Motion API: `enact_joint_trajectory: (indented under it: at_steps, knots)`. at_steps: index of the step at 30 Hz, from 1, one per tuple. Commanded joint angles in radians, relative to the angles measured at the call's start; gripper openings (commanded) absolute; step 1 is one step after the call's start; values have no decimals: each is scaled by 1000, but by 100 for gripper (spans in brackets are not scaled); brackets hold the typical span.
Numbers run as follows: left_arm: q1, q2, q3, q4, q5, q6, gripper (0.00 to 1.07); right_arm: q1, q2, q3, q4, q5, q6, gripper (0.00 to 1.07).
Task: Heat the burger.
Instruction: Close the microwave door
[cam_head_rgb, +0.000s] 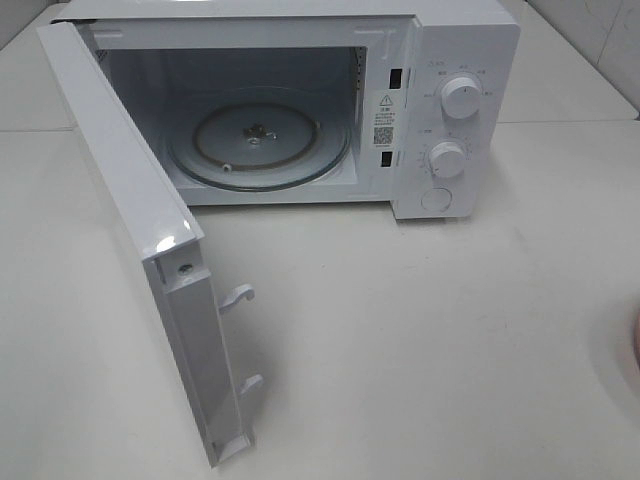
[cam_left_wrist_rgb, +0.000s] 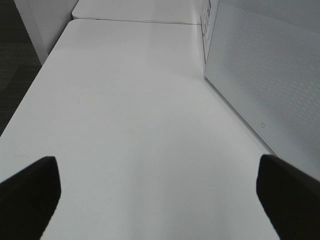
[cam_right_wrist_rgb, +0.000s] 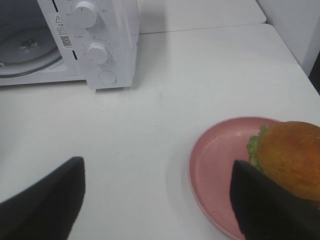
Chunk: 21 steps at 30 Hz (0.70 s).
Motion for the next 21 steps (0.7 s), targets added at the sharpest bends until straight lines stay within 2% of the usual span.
enact_joint_trajectory:
  at_steps: [1,9,14,15,16,17,18,19,20,21]
  knots:
    - [2,-17,3,-2,-13,-3,100,-8,-25,0,5,-9,-12,76]
    - [2,-17,-25,-45,-62,-3,99,-8,-25,0,5,-9,-12,76]
    - [2,0,-27,-45,-131,-14,90,-8,-25,0,5,-9,-12,76]
    - [2,26,-26,-45,-161,-22,80,-8,-25,0,5,-9,-12,76]
    - [2,26,-26,-45,-161,-22,80,-8,-25,0,5,-9,-12,76]
    - [2,38,-25,-45,-180,-22,75,-8,-25,0,5,-9,-12,76]
    - [2,66,-23,-45,-212,-22,64,-8,-25,0,5,-9,-12,76]
    - [2,66,-23,-45,-212,-22,64,-8,-25,0,5,-9,-12,76]
    - [2,84,-22,-45,-231,-22,57,-8,-25,0,5,-9,-12,76]
    - [2,119,-22,-45,-263,-22,45,-8,-25,0,5,-9,-12,76]
